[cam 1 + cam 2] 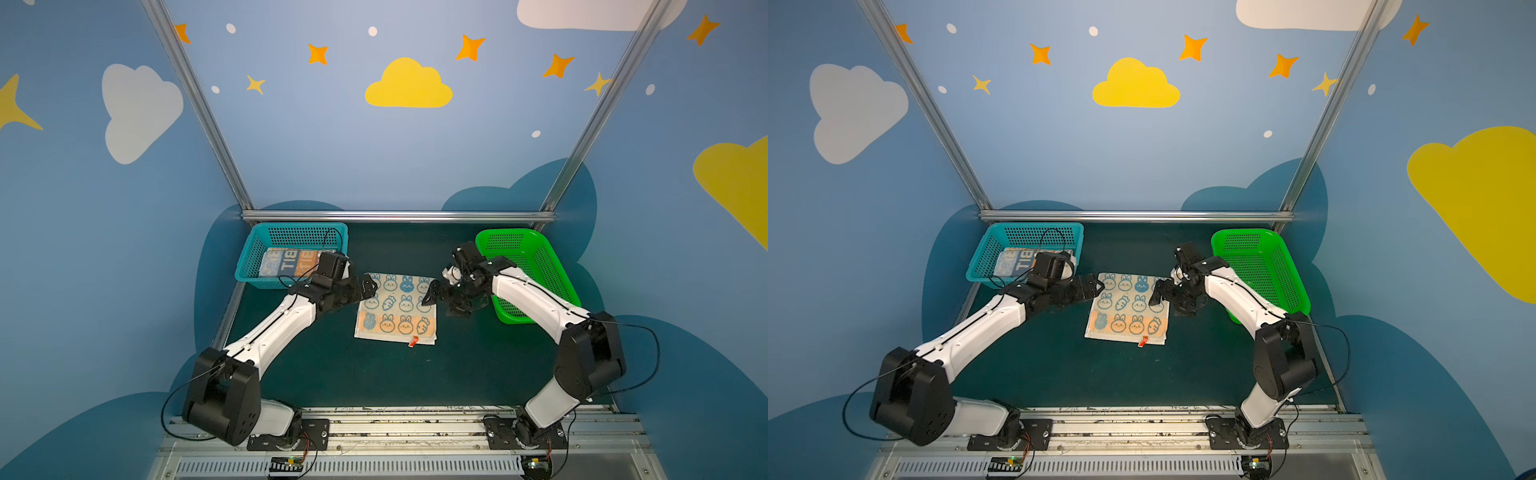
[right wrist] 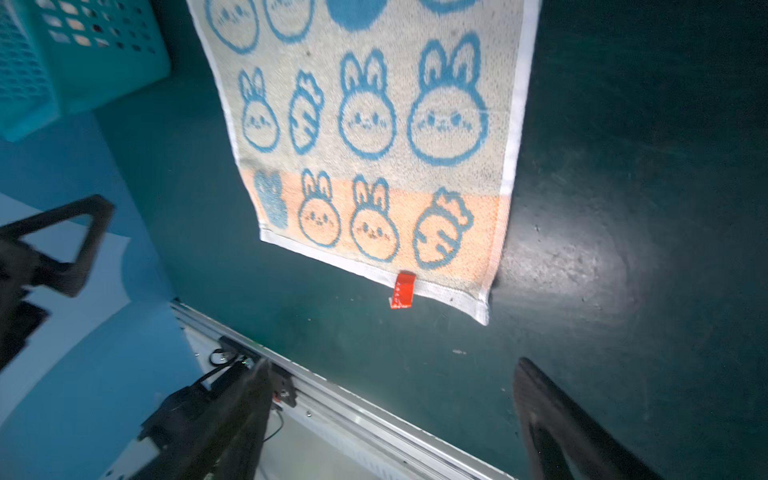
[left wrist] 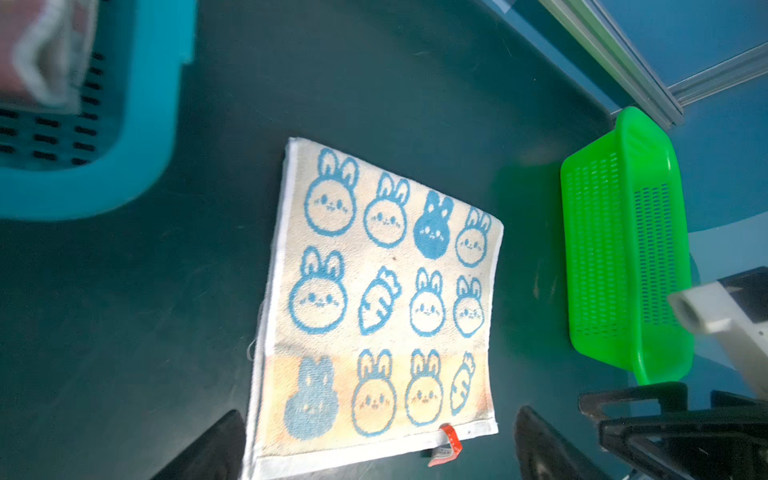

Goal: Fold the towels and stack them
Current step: 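Lay the folded edge down near the robot and open both grippers, then move both grippers to the folded towel's far edge and pinch it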

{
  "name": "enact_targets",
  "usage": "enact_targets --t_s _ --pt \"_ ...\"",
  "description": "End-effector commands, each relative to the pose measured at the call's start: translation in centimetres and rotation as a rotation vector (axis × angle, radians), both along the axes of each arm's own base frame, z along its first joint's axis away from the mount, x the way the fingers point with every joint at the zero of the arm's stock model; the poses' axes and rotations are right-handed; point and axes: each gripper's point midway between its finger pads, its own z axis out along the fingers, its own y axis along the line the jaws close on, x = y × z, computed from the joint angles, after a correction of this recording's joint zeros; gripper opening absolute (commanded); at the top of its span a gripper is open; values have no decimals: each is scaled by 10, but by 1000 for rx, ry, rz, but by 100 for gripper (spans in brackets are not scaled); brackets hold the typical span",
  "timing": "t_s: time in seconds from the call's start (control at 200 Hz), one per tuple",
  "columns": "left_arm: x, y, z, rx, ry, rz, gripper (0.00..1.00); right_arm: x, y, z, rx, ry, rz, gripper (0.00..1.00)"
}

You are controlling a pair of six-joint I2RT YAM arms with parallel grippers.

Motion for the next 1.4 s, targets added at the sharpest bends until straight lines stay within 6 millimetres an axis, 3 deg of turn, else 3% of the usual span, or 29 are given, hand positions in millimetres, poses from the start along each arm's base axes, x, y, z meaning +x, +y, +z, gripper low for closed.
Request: enact_targets --t_s 0.0,0.13,0.41,0.686,0.951,1.051,1.171,1.297,1.392 --pt "10 -29 -10 -66 34 -37 99 19 20 7 157 5 -2 89" --pt "12 -49 -39 -88 111 -73 99 27 37 -12 227 57 7 89" --pt "-10 -42 -92 -51 217 -61 99 17 51 -67 210 166 37 89" --pt "-43 -43 -123 6 285 -82 99 -4 29 -101 119 224 39 89" --pt "-75 -60 -125 39 299 -115 99 -27 -11 -120 11 255 43 89" --pt "-76 -56 -110 68 268 -109 99 -30 -23 -113 -15 248 50 89" --pt "-62 -47 -82 135 198 -113 99 -23 -26 -76 -21 164 75 89" --pt "-35 -50 -43 173 90 -147 99 4 -35 -25 -91 -16 94 89" --pt "-6 -49 -26 240 -19 -142 99 32 -47 -8 -190 -116 100 89"
